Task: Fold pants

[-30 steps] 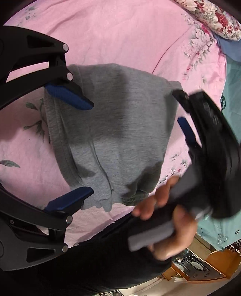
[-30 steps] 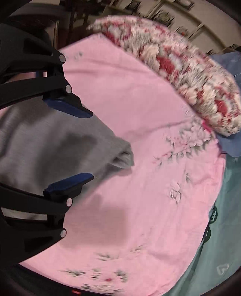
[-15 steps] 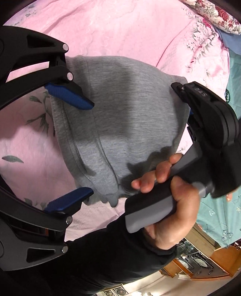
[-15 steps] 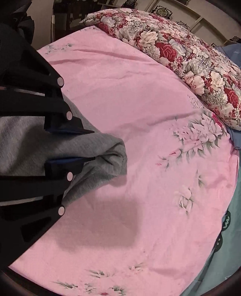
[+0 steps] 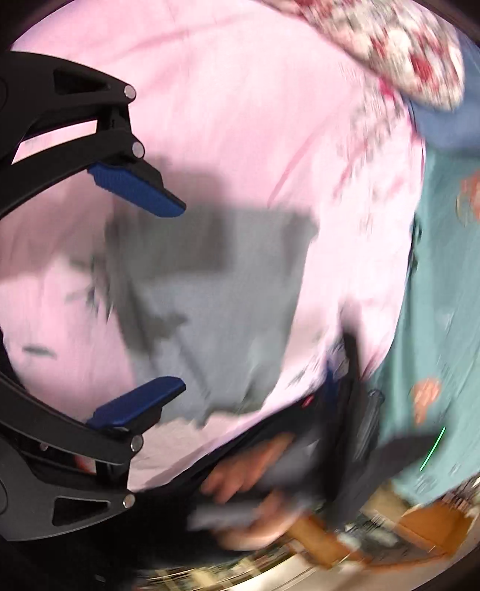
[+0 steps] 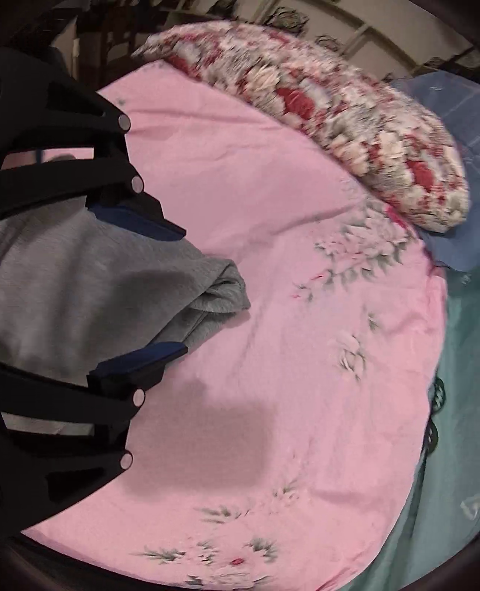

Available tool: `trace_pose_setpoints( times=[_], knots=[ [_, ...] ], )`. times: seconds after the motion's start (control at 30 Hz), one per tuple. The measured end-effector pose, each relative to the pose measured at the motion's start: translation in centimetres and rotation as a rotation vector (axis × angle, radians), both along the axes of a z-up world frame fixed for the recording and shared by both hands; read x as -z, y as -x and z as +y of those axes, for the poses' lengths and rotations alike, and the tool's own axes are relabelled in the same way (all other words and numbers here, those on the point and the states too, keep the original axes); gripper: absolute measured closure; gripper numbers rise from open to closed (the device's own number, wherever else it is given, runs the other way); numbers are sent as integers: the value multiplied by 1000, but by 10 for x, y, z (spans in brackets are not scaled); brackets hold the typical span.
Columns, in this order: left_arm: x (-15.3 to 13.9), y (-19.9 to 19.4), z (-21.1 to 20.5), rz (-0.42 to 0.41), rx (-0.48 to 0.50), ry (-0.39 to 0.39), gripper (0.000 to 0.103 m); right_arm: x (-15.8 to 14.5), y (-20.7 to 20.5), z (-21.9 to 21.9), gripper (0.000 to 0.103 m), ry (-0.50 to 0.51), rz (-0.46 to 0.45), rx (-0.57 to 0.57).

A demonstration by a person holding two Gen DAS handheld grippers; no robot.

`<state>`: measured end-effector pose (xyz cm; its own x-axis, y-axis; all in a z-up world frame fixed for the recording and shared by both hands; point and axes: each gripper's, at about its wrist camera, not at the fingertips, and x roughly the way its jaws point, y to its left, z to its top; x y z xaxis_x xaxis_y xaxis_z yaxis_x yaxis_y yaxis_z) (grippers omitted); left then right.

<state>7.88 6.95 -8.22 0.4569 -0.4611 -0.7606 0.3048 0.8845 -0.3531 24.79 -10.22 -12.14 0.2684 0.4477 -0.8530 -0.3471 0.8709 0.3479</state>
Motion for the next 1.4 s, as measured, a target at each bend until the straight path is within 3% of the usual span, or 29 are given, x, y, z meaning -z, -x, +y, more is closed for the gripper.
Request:
trace_pose_setpoints(
  times=[0.07, 0.1, 0.2, 0.33, 0.5, 0.6, 0.67, 0.87, 1.1, 1.17, 1.2, 1.27, 1.3, 1.33, 1.4],
  knots=[
    [12, -20, 18, 66, -63, 13, 13, -26, 24, -34, 6, -46, -53, 85],
    [19, -29, 25, 96, -82, 23, 13, -35, 37, -48, 2, -45, -84, 124],
    [42, -53, 32, 169, -102, 42, 13, -37, 78, -82, 1, 7, -127, 221],
    [70, -78, 20, 247, -84, 55, 13, 1, 112, -100, 1, 87, -104, 293],
    [101, -74, 11, 338, -29, 116, 13, 56, 138, -102, 1, 52, 48, 296],
    [103, -70, -1, 316, 3, 99, 10, 71, 164, -110, 1, -33, 100, 307],
    [105, -73, -10, 343, 48, 149, 10, 78, 173, -115, 1, -94, 137, 321],
    [106, -90, -32, 352, 111, 158, 8, 84, 156, -122, 1, -240, 136, 356],
    [110, -100, -32, 369, 107, 242, 8, 83, 131, -101, 1, -218, 94, 336],
    [105, -96, -38, 340, 87, 195, 21, 84, 132, -100, 1, -213, 58, 319],
    [99, -91, -39, 313, 77, 178, 29, 85, 133, -102, 2, -221, 45, 317],
    [82, -78, -37, 245, 65, 182, 39, 77, 140, -102, 28, -214, -7, 308],
    [72, -70, -38, 212, 65, 187, 44, 69, 144, -101, 34, -197, -39, 298],
    [62, -64, -39, 182, 64, 194, 45, 60, 149, -98, 42, -176, -74, 283],
    [45, -54, -40, 136, 60, 198, 47, 37, 162, -92, 47, -142, -142, 259]
  ],
)
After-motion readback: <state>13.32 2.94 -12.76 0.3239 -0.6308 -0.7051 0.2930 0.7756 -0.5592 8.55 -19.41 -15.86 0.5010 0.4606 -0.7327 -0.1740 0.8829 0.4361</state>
